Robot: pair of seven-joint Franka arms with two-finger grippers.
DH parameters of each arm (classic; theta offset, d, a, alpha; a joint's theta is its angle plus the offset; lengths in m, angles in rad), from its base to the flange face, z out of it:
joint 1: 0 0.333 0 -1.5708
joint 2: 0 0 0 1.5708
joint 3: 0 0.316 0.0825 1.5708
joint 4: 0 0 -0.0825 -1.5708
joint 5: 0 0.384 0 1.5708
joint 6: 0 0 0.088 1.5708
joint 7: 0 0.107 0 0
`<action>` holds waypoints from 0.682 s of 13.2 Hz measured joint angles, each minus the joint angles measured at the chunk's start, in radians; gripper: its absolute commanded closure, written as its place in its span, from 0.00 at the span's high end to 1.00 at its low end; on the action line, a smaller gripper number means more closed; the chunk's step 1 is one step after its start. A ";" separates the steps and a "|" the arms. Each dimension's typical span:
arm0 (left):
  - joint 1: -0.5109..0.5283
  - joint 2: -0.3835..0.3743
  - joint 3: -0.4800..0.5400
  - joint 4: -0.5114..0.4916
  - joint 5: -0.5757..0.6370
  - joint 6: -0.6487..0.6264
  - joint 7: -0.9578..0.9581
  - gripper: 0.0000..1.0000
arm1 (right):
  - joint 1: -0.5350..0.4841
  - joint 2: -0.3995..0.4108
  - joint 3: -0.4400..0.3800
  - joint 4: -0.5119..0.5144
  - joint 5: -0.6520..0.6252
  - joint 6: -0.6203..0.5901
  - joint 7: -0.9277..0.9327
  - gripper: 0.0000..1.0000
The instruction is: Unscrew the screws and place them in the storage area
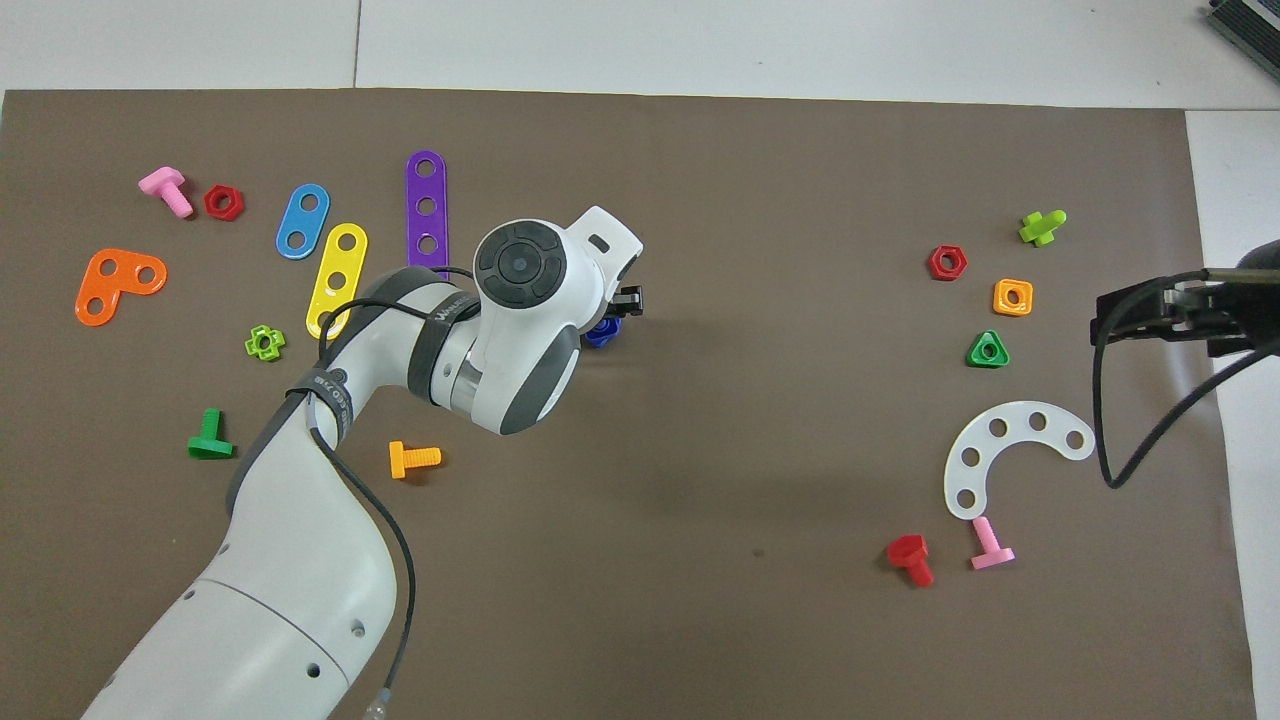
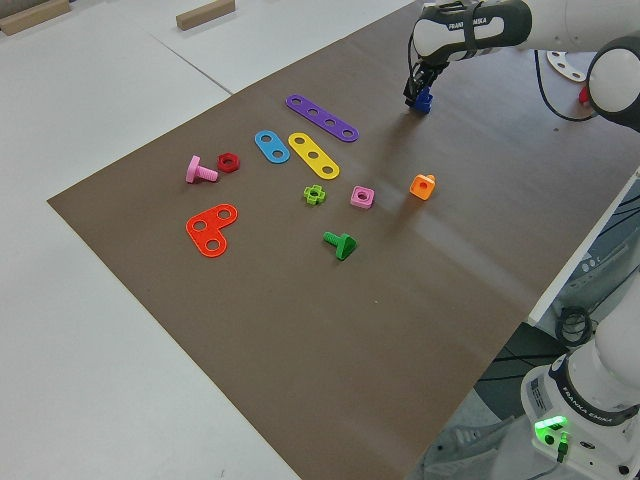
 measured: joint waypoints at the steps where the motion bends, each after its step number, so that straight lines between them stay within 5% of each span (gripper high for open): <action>1: -0.002 0.001 0.000 0.000 0.001 0.000 0.000 0.65 | 0.000 0.000 0.000 0.000 0.000 0.000 0.000 1.00; 9: -0.009 0.001 0.001 0.002 0.003 -0.022 0.000 0.28 | 0.000 -0.003 0.000 -0.003 0.000 0.000 0.000 1.00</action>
